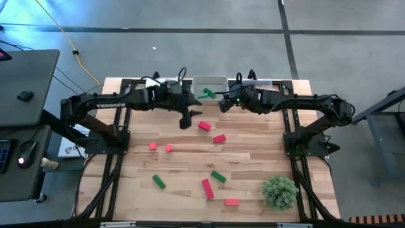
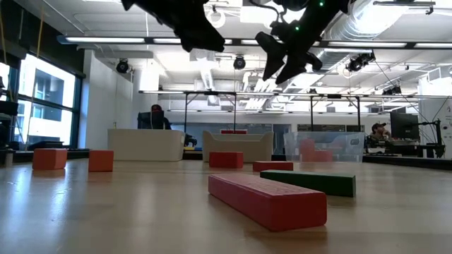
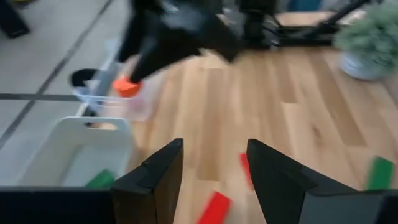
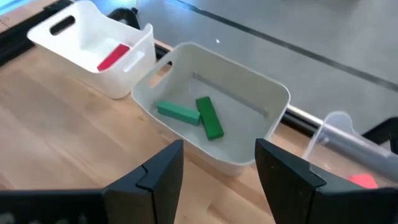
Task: Sort & place blocks by color
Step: Put the bottom red block into the white bin
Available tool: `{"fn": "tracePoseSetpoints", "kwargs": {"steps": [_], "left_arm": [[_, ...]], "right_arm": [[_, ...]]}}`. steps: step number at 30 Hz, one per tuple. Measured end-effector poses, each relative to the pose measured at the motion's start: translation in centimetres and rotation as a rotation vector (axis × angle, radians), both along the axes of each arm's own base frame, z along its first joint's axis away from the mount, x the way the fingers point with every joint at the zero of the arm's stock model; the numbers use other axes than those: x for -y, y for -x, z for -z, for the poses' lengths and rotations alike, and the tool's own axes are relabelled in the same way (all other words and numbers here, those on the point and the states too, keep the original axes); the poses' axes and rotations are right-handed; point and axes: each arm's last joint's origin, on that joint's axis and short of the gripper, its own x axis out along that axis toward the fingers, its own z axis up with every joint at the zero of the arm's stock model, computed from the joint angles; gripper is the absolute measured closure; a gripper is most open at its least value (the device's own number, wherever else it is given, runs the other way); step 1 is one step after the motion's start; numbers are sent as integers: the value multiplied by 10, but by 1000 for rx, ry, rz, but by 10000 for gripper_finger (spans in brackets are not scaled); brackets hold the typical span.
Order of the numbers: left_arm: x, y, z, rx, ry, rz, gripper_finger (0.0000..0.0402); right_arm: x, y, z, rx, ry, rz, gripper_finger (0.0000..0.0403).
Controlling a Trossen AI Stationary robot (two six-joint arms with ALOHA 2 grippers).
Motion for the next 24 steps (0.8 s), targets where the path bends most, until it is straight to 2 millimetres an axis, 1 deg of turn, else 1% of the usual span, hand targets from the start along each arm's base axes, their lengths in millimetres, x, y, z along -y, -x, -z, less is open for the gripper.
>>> {"fn": "tracePoseSetpoints", "kwargs": {"steps": [8, 14, 19, 24], "left_arm": [[39, -9, 5, -59, -7, 140, 236], [65, -14, 5, -58, -20, 222, 236], [87, -18, 8, -77, -92, 339, 236], [105, -18, 7, -71, -101, 399, 236]], "right_arm": [[-2, 5, 5, -37, -56, 25, 214], [-3, 5, 6, -46, -84, 0, 214], [-3, 5, 7, -46, -104, -30, 214], [-4, 5, 7, -63, -111, -60, 214]]}}
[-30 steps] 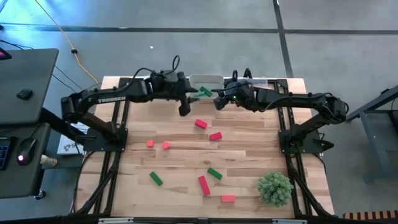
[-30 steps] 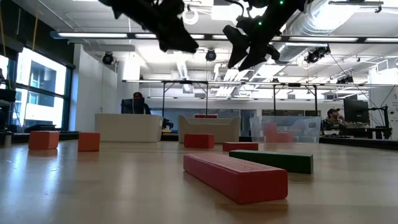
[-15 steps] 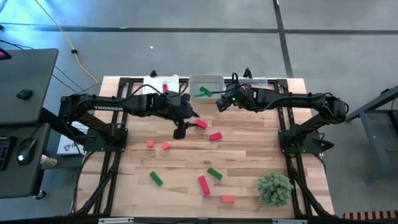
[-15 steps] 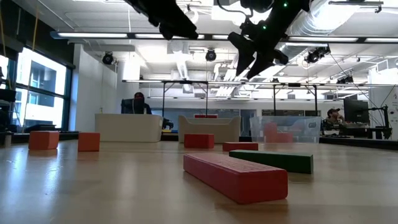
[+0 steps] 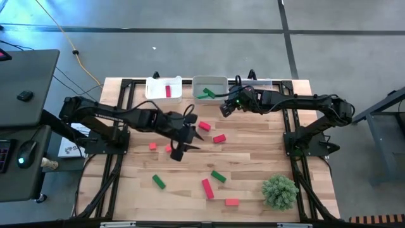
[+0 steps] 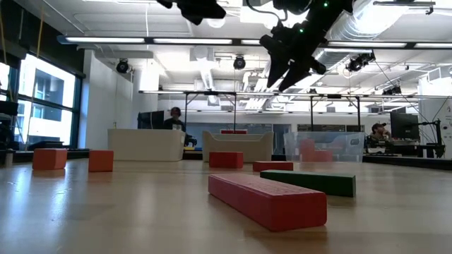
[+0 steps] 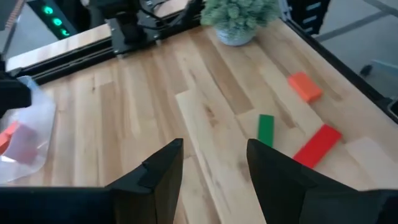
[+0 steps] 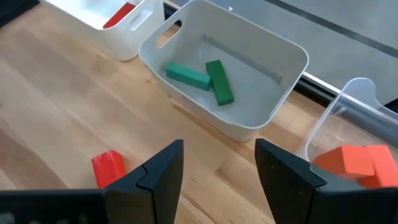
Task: Sort & place blocks by color
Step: Put the bottom red block into the white bin
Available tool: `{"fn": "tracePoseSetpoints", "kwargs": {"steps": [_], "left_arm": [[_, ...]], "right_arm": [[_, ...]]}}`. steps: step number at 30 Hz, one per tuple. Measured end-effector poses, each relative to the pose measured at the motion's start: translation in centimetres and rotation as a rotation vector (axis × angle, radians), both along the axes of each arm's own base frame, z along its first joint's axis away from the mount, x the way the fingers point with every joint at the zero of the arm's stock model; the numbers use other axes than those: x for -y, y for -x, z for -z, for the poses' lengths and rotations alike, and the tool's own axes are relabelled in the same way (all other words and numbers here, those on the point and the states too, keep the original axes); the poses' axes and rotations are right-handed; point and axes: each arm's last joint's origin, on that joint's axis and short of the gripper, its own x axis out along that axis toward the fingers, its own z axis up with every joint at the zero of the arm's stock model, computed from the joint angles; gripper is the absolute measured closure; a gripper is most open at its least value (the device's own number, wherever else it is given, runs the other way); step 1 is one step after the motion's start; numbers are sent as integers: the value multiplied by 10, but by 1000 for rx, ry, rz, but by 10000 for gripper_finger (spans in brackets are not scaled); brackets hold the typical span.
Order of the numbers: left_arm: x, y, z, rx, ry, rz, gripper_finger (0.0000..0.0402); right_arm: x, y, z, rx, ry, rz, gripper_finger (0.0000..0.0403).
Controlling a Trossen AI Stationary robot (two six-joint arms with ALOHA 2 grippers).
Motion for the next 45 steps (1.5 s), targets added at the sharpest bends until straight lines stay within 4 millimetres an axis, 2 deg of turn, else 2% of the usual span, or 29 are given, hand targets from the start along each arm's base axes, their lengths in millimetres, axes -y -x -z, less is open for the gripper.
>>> {"fn": "tracePoseSetpoints", "kwargs": {"steps": [8, 14, 29, 45], "left_arm": [[18, -2, -2, 30, 33, 38, 215], [36, -15, 4, 94, -29, 130, 199], [64, -52, 64, 20, -103, 253, 202], [87, -66, 119, -88, -144, 405, 202]], "right_arm": [[-1, 2, 2, -26, -11, -7, 214], [-2, 2, 2, -38, -27, -44, 214], [-2, 4, 4, -65, -39, -54, 214], [-2, 4, 4, -67, -45, -50, 214]]}}
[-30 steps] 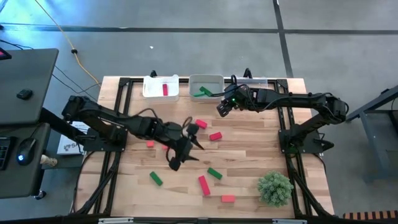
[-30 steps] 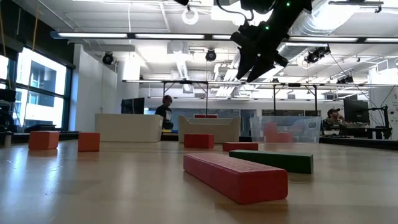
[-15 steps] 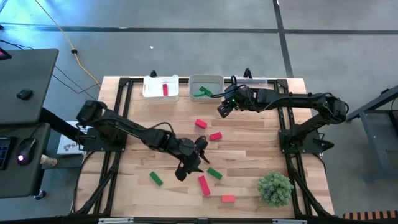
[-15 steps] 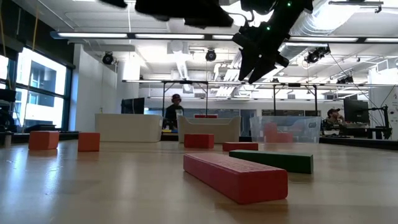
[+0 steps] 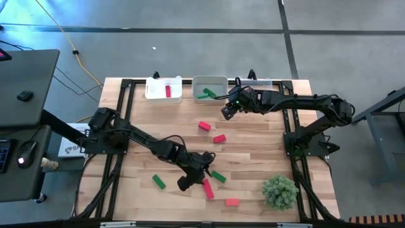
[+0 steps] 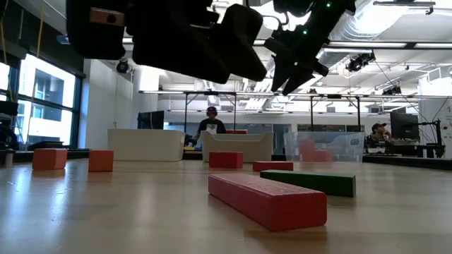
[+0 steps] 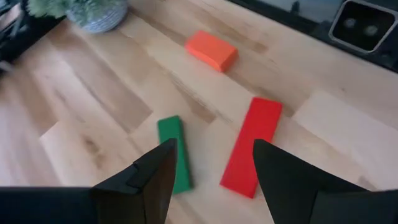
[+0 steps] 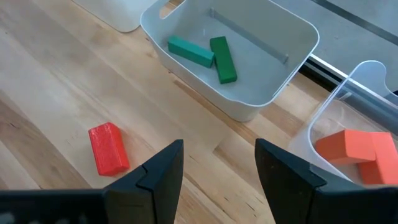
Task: Sort & place blocks by color
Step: Put the bottom red block into the white bin
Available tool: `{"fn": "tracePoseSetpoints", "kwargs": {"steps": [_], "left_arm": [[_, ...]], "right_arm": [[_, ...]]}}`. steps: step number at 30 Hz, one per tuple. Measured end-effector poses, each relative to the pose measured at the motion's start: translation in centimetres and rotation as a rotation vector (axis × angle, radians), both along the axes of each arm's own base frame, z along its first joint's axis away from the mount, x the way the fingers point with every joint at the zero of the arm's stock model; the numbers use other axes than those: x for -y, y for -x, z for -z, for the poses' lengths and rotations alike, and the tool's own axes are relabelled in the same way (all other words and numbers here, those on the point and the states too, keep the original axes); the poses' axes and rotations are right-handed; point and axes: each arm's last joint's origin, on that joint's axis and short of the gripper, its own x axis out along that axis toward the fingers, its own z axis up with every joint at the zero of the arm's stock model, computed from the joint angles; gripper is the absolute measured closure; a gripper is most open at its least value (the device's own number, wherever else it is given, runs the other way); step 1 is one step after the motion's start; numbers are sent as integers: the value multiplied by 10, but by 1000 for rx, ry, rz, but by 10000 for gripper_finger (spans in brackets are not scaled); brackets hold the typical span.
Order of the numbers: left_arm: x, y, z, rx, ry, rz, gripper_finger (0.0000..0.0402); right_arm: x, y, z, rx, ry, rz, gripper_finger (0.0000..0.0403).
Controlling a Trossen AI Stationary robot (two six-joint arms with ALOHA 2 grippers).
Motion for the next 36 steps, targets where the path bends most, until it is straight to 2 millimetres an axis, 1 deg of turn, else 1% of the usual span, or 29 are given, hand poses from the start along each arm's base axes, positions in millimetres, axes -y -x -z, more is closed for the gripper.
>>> {"fn": "tracePoseSetpoints", "kwargs": {"steps": [7, 15, 17, 21, 25, 31, 36], "left_arm": [[3, -2, 11, -25, -1, 11, 202], [2, -2, 11, -1, -47, 64, 202], [2, -2, 11, -12, -28, 30, 202], [0, 0, 8, -73, 58, -108, 202], [-4, 11, 0, -156, 84, -274, 202], [-11, 29, -13, -254, 44, -412, 202], [-17, 41, -16, -323, -19, -514, 202]], "right_arm": [[0, 0, 0, -1, 0, 0, 214], [0, 0, 0, -1, -2, 0, 214], [-1, 0, 0, 16, -35, 4, 214], [-6, 0, 3, 55, -181, 19, 214], [-22, -3, 4, 74, -307, -32, 214], [-54, -7, 4, 85, -359, -67, 214], [-79, -9, 4, 113, -407, -35, 214]]}}
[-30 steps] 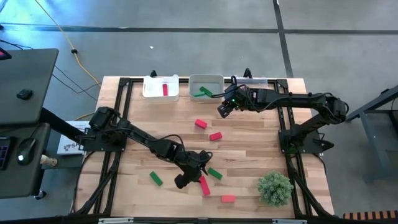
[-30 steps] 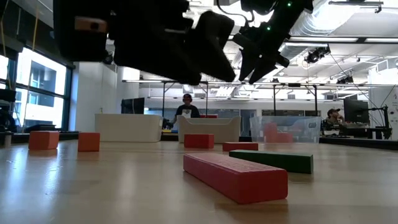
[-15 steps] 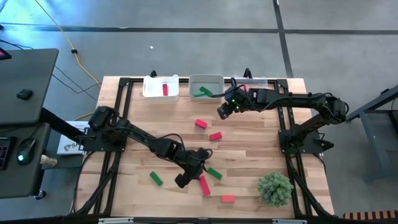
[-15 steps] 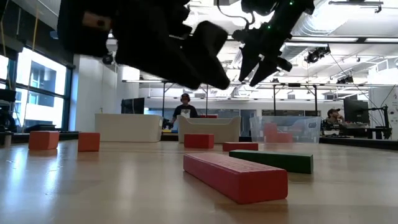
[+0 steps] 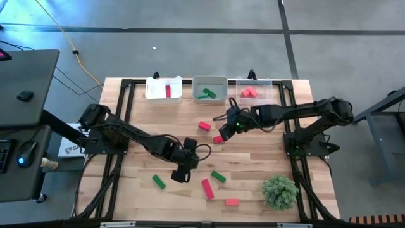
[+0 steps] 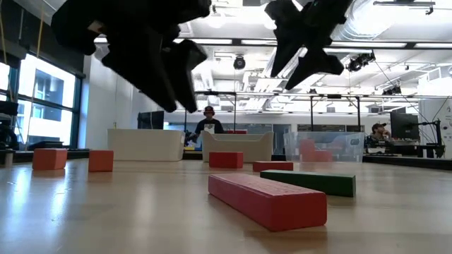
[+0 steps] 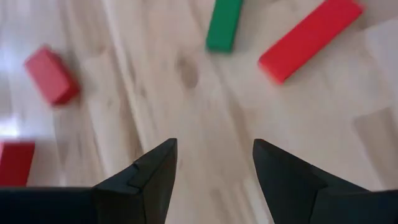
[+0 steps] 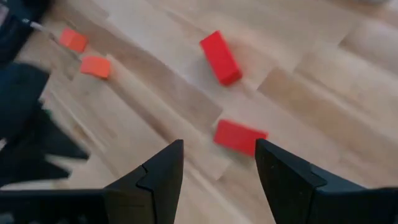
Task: Sort & place blocks by color
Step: Put the bottom red block into the white bin
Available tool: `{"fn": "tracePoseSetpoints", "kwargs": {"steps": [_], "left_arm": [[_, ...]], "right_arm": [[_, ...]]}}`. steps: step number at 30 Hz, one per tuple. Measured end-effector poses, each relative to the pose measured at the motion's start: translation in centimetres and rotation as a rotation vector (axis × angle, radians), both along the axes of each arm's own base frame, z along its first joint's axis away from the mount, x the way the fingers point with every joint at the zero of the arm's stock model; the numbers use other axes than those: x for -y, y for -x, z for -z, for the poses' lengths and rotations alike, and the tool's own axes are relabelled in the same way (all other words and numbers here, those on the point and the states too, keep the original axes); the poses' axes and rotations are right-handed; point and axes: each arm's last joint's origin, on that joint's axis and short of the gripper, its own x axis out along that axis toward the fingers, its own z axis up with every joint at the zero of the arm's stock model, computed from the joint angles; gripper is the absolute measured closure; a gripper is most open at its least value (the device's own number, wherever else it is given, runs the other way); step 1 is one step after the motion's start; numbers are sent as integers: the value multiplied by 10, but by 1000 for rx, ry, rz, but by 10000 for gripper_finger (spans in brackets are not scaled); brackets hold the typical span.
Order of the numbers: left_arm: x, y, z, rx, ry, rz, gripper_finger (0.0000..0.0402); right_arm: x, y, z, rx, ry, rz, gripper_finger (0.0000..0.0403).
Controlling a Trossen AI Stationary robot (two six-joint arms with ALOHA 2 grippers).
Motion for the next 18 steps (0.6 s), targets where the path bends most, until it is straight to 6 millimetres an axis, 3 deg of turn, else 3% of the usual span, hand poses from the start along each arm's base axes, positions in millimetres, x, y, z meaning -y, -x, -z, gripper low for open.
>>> {"fn": "tracePoseSetpoints", "kwargs": {"steps": [10, 18], "left_arm": [[-2, 17, 7, -168, 12, -155, 202], [13, 27, 9, -227, 16, -173, 202]], "right_arm": [[-49, 3, -1, 33, -109, 3, 214], [-87, 4, -6, 137, -158, -10, 214]]}}
